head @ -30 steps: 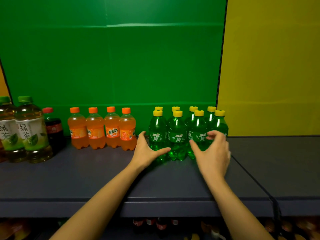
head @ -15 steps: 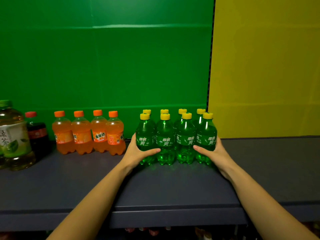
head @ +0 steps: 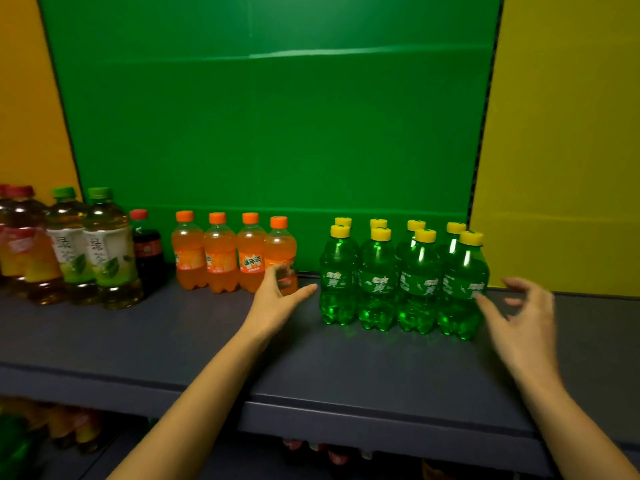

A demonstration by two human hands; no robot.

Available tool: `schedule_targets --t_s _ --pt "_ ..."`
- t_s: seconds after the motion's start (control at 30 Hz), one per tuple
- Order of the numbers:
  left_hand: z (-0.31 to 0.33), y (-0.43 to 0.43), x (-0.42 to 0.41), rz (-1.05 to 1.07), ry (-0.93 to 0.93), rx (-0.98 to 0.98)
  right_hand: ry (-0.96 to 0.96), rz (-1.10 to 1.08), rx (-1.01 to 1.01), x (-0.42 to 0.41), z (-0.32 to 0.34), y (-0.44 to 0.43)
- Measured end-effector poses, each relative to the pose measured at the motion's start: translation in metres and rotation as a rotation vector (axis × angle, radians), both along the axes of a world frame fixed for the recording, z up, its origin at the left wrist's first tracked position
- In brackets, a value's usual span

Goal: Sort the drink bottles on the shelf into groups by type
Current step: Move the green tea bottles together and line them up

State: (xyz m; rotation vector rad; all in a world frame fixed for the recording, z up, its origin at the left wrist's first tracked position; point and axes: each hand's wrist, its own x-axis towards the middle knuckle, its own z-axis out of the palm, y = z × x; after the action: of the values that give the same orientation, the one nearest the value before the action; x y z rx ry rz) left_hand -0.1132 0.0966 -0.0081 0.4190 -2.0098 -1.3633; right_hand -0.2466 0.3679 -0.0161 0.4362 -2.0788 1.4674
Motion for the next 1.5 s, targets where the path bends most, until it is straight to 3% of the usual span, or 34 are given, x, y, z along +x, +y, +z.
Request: schedule_targets --t_s 0.1,0.27,0.43,0.6,0.83,1.17,1.5 --pt "0.001 -0.02 0.041 0.16 0.031 -0.272 0.015 0.147 0.048 0.017 0.0 -0.001" --pt "0.0 -0.055 0.116 0.385 -0.112 -0.687 0.044 0.352 0.304 0.062 0.001 -0.043" --pt "-0.011 -0.093 0.189 0.463 -0.194 -0.79 0.085 0.448 0.472 0.115 -0.003 -0.109" --pt "-0.016 -0.141 0.256 0.492 -0.251 -0.8 0.063 0.526 0.53 0.171 -0.01 -0.183" --pt "-0.015 -0.215 0.314 0.493 -0.362 -1.019 0.089 0.556 0.545 0.228 -0.009 -0.277" --pt "0.006 -0.301 0.298 0.474 -0.331 -0.938 0.124 0.5 0.637 0.229 0.016 -0.37" --pt "0.006 -0.345 0.216 0.267 -0.102 -0.621 0.101 0.542 0.596 0.19 0.032 -0.446"
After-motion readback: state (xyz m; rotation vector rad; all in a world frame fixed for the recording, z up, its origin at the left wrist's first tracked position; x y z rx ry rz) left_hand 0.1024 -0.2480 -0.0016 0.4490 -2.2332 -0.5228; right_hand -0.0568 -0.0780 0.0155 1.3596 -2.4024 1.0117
